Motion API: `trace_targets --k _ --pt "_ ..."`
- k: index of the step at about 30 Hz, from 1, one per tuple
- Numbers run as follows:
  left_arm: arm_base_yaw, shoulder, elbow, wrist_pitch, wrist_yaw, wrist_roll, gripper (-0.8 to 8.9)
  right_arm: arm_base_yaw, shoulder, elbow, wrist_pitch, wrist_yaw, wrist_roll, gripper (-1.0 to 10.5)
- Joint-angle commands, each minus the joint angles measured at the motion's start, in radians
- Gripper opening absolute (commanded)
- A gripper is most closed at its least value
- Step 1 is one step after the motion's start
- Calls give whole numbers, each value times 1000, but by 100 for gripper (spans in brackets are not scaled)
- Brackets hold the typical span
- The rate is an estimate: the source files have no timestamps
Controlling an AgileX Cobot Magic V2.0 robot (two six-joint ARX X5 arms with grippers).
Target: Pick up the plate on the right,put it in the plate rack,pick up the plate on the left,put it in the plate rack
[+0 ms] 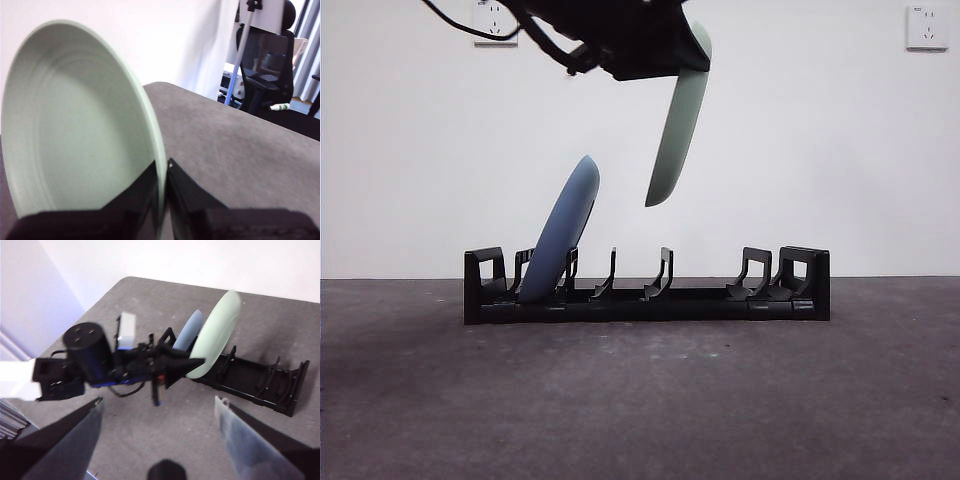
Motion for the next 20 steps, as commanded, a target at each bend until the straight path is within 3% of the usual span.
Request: trace_targets --k 1,5,20 --pt "14 49 42 5 -4 -3 -8 2 -2 -6 -23 -6 -8 378" --pt "25 105 61 7 -68 -3 -8 2 -2 -6 -23 -6 -8 378" --pt "61 235 61 4 -72 5 -8 2 1 -14 -23 -6 -23 378"
